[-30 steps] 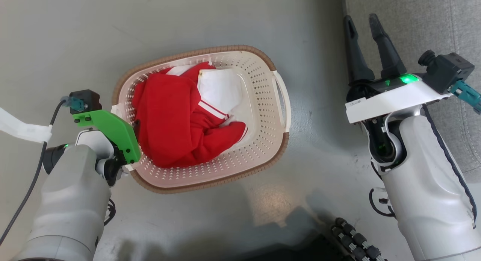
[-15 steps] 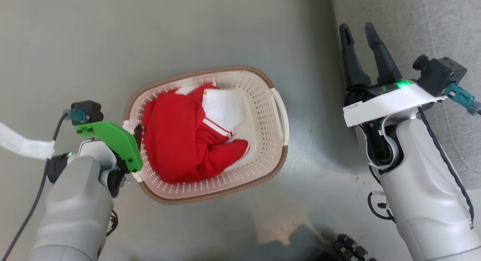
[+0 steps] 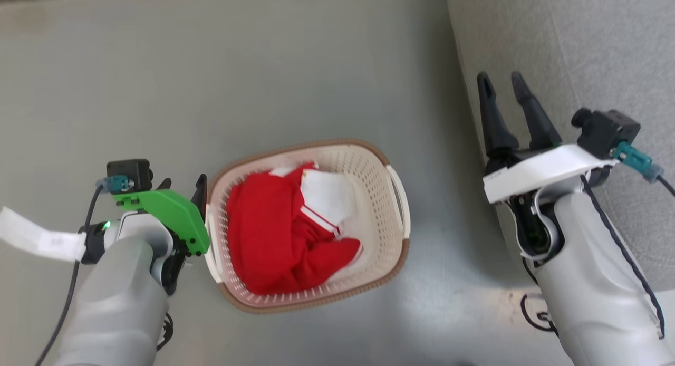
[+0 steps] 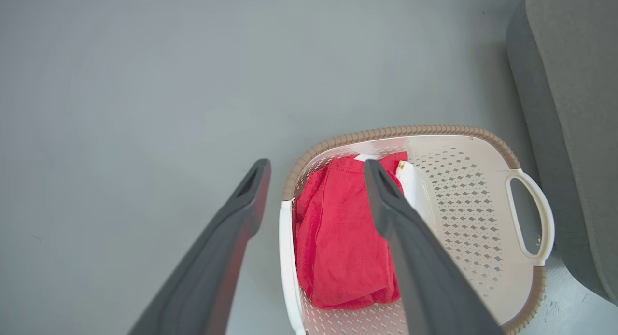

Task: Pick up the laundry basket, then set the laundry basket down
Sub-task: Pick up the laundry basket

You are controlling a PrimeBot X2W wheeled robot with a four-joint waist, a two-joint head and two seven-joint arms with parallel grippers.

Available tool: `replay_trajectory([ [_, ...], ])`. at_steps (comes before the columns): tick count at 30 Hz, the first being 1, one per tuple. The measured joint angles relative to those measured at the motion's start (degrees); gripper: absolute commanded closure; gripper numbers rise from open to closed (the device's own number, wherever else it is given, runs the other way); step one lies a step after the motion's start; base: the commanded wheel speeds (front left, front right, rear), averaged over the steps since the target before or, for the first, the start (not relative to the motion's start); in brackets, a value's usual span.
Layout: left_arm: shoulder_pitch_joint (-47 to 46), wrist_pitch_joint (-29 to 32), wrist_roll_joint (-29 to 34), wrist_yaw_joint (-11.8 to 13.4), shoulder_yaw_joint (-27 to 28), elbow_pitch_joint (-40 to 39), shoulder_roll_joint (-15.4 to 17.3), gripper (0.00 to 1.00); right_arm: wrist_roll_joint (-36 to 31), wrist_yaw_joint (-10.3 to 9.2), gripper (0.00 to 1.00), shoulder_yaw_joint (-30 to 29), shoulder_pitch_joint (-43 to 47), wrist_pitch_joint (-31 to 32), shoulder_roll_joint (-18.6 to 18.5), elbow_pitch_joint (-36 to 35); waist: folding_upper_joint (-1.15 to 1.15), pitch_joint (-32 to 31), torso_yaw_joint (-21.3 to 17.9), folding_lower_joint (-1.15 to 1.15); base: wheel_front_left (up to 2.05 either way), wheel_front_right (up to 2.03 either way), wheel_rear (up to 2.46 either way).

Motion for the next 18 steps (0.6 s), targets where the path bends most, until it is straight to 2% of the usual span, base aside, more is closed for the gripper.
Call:
replay_trajectory([
  [9, 4.47, -8.28, -0.27, 0.00, 0.07, -2.32, 1.72, 0.00, -2.14, 0.00, 0.00, -0.10, 3.28, 0.00, -1.93, 1.98, 0.00, -7.97, 1.64, 0.00, 0.00, 0.00, 0.00],
  [18, 8.99, -9.49, -0.27, 0.00, 0.46, -5.49, 2.50, 0.00, -3.49, 0.00, 0.00, -0.78, 7.67, 0.00, -2.22, 2.35, 0.00, -15.30, 3.16, 0.00, 0.00, 0.00, 0.00],
])
